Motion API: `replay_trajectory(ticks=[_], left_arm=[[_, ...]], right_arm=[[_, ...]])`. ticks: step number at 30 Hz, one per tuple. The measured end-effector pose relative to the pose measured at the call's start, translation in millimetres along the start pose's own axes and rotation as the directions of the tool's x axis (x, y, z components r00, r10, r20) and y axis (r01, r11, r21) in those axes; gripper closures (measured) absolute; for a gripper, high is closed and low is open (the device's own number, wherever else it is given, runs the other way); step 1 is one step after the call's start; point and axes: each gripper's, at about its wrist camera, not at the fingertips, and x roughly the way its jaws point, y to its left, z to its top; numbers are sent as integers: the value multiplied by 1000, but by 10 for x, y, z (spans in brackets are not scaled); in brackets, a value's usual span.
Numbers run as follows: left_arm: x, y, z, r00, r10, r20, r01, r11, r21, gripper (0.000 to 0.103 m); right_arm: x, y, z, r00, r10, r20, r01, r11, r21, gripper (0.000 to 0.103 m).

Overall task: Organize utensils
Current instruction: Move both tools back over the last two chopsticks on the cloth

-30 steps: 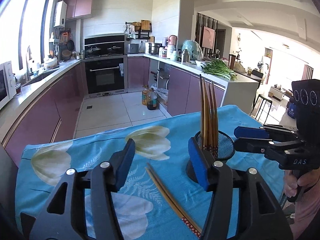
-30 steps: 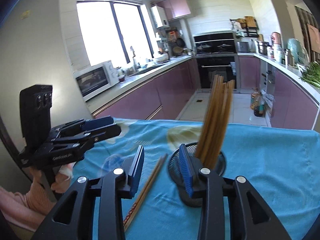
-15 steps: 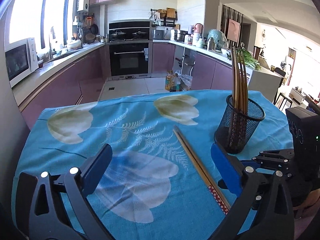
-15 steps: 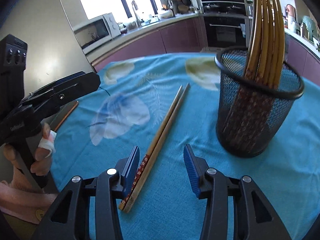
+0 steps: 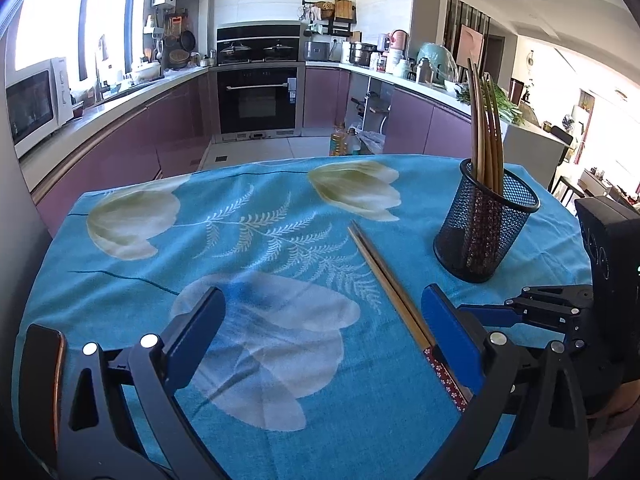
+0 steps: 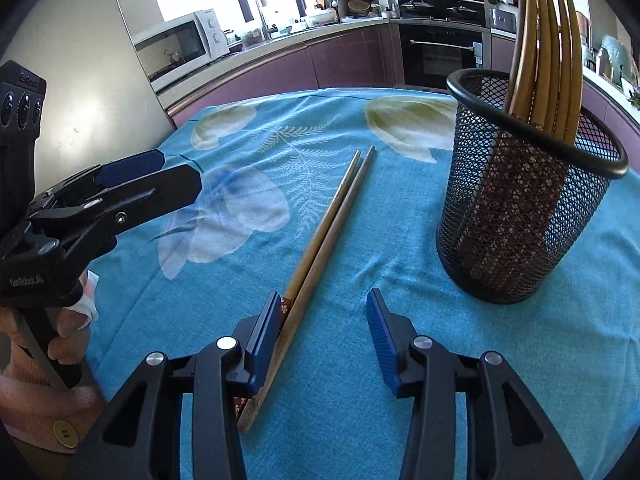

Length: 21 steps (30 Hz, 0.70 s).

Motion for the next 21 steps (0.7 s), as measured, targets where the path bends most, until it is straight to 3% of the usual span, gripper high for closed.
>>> replay_trajectory(ticks=[12,21], left_arm=[[159,-31,-46,999,-19,-42,20,1000,4,9],[436,-211,-75,990,-33,-140,43,997,68,20]], right_arm=[[-72,-154,-39,1000,-13,-11,14,999,44,67],[-119,-236,-68,1000,2,-15,-1,998,55,68]])
